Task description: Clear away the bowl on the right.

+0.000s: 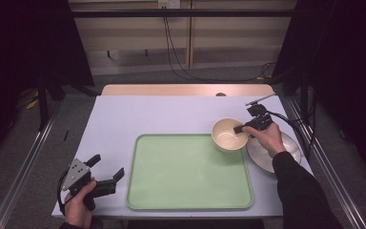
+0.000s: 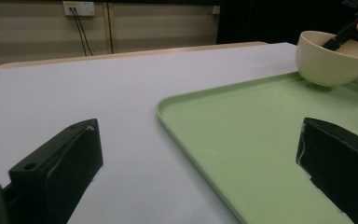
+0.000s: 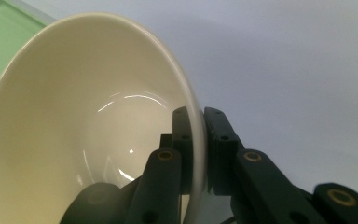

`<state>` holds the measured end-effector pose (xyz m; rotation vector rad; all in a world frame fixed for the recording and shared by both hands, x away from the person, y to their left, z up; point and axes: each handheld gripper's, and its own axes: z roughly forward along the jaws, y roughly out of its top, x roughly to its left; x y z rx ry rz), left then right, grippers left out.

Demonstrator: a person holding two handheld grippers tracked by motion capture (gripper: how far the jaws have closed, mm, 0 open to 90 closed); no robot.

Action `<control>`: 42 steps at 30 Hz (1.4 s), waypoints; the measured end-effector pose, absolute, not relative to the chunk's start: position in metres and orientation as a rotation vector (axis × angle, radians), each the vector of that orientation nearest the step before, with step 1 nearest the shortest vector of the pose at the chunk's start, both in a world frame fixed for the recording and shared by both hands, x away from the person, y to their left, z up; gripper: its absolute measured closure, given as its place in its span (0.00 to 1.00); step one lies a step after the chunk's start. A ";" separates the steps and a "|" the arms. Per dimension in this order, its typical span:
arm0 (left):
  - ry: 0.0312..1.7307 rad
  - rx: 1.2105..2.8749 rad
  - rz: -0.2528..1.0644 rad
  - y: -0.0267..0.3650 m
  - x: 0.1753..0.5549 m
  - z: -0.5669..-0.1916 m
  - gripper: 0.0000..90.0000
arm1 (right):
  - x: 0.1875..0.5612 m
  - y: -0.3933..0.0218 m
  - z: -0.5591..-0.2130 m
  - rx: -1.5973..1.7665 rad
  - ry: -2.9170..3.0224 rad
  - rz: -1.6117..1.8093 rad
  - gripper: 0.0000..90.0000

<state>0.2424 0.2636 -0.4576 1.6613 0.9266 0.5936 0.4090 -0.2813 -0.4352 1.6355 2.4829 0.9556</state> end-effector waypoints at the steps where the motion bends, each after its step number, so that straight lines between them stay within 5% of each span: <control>1: 0.926 1.662 0.592 0.263 0.242 -0.458 0.00 | 0.409 -0.281 -0.436 1.654 2.480 0.957 0.93; 42: 0.922 1.667 0.601 0.264 0.242 -0.458 0.00 | 0.409 -0.280 -0.453 1.618 2.511 0.935 0.93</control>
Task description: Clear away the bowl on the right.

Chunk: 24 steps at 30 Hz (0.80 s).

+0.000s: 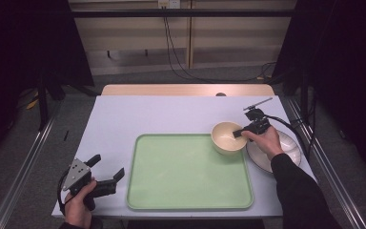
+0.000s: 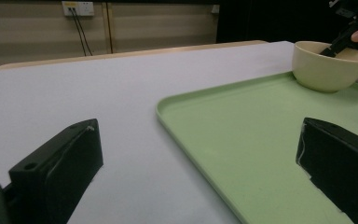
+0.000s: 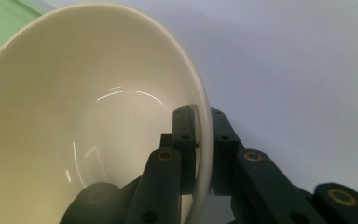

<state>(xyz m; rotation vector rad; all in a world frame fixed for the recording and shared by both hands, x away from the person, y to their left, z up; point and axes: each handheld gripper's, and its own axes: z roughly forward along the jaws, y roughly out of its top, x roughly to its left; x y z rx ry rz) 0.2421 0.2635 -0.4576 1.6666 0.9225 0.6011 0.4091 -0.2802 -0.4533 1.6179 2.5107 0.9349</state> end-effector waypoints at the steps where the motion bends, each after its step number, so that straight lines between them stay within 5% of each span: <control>1: 0.922 1.667 0.599 0.263 0.242 -0.458 0.00 | 0.408 -0.279 -0.452 1.639 2.509 0.920 0.93; 12: 0.922 1.667 0.599 0.263 0.242 -0.458 0.00 | 0.407 -0.279 -0.454 1.561 2.510 0.926 0.88; 24: 0.925 1.673 0.605 0.263 0.242 -0.458 0.00 | 0.406 -0.285 -0.453 1.555 2.444 0.990 0.50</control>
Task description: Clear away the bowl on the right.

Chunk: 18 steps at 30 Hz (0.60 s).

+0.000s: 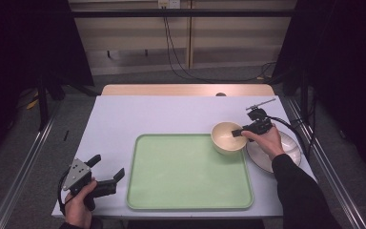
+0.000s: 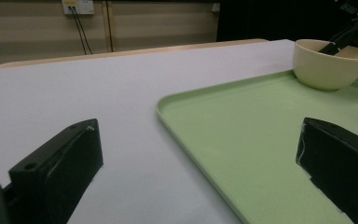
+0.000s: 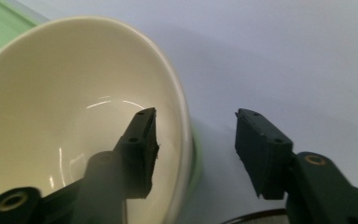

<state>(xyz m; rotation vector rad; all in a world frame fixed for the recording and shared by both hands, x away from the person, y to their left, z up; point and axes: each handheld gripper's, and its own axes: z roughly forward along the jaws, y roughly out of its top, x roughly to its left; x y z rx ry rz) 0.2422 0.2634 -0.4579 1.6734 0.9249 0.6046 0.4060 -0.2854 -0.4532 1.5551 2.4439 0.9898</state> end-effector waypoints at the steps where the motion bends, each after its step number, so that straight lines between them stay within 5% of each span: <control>1: 0.921 1.678 0.596 0.263 0.242 -0.458 0.00 | 0.406 -0.285 -0.453 1.549 2.443 1.004 0.45; 12: 0.929 1.672 0.596 0.263 0.243 -0.458 0.00 | 0.404 -0.291 -0.444 1.443 2.369 1.205 0.03; 18: 0.931 1.673 0.603 0.263 0.242 -0.458 0.00 | 0.399 -0.294 -0.438 1.464 2.234 1.259 0.03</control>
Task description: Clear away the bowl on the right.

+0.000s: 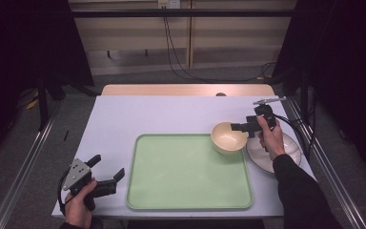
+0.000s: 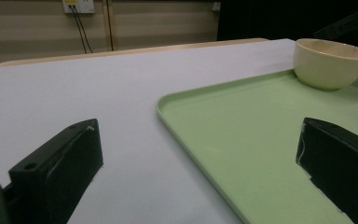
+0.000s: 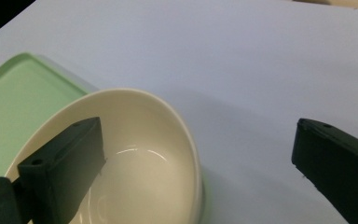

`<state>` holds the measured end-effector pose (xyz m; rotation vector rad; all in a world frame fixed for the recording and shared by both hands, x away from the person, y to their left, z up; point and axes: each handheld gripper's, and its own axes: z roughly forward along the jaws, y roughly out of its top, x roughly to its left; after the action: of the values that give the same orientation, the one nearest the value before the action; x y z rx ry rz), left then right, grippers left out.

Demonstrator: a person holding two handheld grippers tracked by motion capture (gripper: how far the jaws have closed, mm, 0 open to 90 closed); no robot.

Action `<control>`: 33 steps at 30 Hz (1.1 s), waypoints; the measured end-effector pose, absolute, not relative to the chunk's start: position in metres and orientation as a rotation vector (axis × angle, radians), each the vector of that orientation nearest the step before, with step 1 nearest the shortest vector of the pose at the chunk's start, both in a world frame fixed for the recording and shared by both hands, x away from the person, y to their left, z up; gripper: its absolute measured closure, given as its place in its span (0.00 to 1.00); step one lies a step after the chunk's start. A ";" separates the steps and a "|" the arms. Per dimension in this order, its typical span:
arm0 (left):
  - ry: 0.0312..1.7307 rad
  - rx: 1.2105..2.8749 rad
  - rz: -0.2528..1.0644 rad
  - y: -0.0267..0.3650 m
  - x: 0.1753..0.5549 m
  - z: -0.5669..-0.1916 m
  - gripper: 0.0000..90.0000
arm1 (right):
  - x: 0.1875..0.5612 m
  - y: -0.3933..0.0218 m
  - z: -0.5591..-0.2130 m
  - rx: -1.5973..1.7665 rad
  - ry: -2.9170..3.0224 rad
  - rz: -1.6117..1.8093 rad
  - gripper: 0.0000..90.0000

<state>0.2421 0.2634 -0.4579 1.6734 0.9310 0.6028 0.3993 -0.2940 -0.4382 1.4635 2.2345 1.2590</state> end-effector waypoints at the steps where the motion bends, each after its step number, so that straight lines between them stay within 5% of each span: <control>1: 0.932 1.674 0.604 0.264 0.242 -0.458 0.00 | 0.397 -0.294 -0.437 1.450 2.218 1.255 0.02; 33: 0.955 1.650 0.599 0.264 0.241 -0.459 0.00 | 0.323 -0.326 -0.423 1.367 2.095 1.102 0.02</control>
<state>0.2413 0.2636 -0.4585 1.6503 0.9547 0.5987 0.3234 -0.3263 -0.4228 1.3668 2.0945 1.1023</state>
